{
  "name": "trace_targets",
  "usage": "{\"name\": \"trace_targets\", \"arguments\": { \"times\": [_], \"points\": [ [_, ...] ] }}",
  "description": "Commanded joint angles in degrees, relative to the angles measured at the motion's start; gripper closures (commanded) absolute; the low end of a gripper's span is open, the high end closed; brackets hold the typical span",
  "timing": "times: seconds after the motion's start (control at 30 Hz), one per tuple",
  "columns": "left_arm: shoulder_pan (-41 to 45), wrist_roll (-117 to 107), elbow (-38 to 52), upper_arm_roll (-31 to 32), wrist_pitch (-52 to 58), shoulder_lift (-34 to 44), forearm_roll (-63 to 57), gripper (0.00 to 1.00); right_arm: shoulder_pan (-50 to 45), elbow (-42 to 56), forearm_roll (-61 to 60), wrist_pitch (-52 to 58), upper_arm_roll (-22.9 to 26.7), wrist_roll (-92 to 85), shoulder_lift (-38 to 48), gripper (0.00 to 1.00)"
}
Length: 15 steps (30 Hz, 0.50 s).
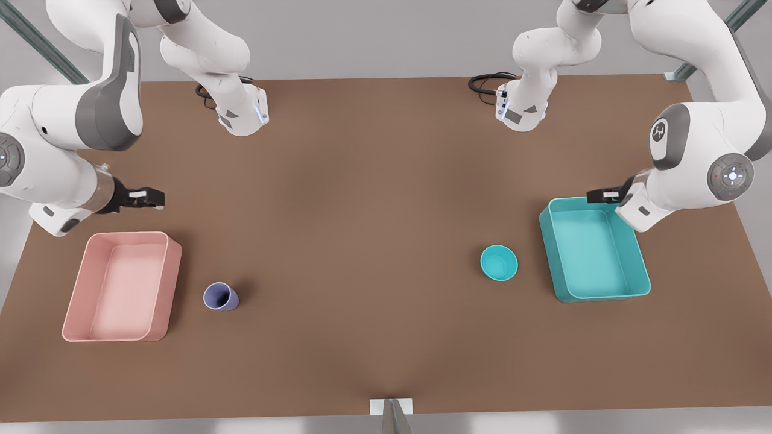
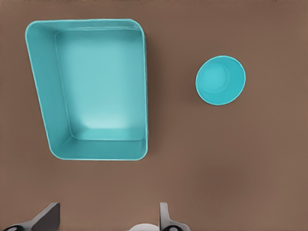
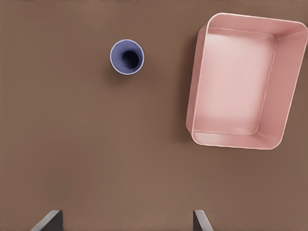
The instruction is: Put the bowls and cups in different boxes
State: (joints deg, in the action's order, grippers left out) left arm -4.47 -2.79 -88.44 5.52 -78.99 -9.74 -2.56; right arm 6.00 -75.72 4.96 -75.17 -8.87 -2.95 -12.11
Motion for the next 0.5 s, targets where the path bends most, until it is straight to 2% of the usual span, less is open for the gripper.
{"name": "trace_targets", "arguments": {
  "times": [0.0, 0.07, 0.1, 0.2, 0.27, 0.37, 0.47],
  "points": [
    [0.0, -2.7, 0.0, 0.0, -1.1, 0.0, -0.1, 0.0, 0.0, 0.0, -0.1, -1.5, 0.0, 0.1, 0.1, 0.0],
    [2.5, -2.9, -0.1, 0.0, -4.2, -1.9, -0.1, 0.0, -0.5, 0.2, -0.1, -3.2, -0.4, 0.0, -3.0, 0.0],
    [9.7, -5.1, 0.1, -0.2, -9.1, -7.2, -3.0, 0.0, -1.5, 0.8, -0.6, -8.6, -0.8, -0.8, -8.1, 0.0],
    [19.8, -22.9, 3.8, 0.1, -25.9, -21.1, -9.4, 0.0, -4.3, 0.8, -0.8, -21.7, -0.7, 2.9, -18.4, 0.0],
    [24.2, -25.5, 6.5, -1.0, -31.0, -25.9, -10.5, 0.0, -3.8, 0.8, -0.7, -28.1, -0.4, 2.9, -22.9, 0.0],
    [25.5, -26.3, 6.8, -1.0, -39.7, -29.7, -11.8, 0.0, -2.2, 0.5, -0.8, -36.4, -0.2, 2.8, -27.0, 0.0],
    [24.9, -26.7, 1.3, -1.0, -39.0, -29.1, -12.6, 0.0, -0.8, -0.3, 0.0, -40.0, -0.2, 2.3, -27.6, 0.0]
  ]
}}
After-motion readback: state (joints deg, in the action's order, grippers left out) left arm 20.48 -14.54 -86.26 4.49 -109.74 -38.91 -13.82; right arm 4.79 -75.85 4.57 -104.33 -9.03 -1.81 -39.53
